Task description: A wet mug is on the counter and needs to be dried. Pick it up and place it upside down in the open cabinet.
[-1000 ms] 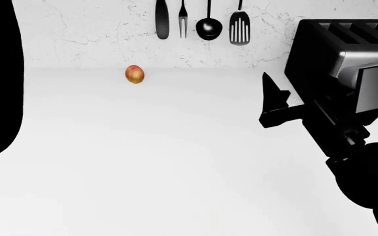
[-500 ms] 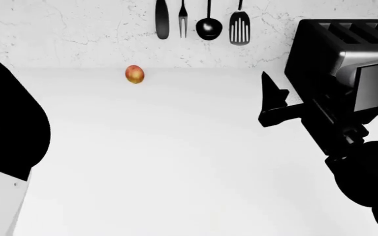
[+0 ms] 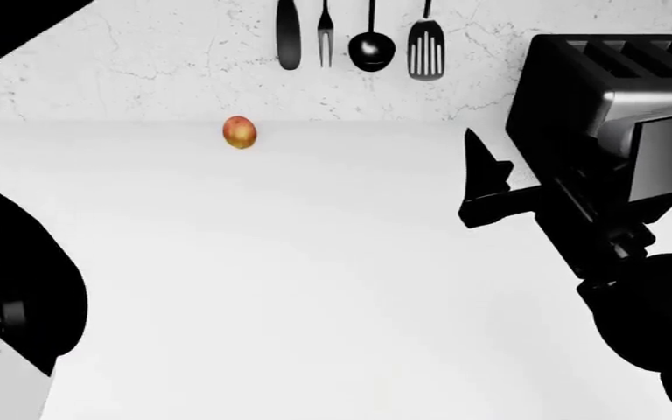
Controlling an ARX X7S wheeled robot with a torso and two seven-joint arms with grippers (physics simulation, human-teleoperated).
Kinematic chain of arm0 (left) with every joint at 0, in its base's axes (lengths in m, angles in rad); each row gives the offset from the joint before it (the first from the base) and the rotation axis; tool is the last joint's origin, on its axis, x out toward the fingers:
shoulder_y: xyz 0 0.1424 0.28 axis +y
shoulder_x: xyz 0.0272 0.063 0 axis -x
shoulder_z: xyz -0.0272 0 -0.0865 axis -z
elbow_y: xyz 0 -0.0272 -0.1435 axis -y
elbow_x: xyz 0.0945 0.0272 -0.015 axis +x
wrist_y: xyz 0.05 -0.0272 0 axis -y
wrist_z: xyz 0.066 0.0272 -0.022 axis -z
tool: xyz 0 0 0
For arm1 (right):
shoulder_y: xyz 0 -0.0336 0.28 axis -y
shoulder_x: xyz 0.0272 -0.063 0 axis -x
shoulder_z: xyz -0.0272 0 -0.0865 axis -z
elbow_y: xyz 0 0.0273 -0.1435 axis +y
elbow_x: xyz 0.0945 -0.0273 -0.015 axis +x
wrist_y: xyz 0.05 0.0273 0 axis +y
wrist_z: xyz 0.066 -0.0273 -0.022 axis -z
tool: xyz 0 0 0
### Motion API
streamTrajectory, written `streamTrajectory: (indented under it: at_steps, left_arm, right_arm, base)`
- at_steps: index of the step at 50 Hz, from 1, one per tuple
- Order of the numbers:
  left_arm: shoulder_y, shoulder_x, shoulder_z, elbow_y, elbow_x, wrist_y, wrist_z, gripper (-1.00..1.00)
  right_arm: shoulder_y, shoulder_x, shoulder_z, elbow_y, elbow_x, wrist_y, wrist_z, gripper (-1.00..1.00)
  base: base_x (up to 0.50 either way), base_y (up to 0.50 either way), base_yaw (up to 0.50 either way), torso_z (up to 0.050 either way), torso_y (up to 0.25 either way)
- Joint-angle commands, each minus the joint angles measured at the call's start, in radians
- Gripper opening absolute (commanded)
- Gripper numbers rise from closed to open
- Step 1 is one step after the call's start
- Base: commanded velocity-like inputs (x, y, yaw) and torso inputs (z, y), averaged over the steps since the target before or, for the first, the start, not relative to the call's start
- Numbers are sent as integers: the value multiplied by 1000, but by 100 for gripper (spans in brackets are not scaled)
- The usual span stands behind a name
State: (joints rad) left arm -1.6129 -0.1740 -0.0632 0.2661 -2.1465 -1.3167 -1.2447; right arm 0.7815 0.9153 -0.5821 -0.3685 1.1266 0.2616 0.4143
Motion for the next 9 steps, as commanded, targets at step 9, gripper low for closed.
streamTrajectory:
  at_steps: [9]
  left_arm:
    - [292, -44, -137, 43, 175, -143, 106, 100]
  right_arm:
    - [-9, 7, 8, -23, -4, -9, 10, 100]
  base:
    - [0, 0, 0, 0, 0]
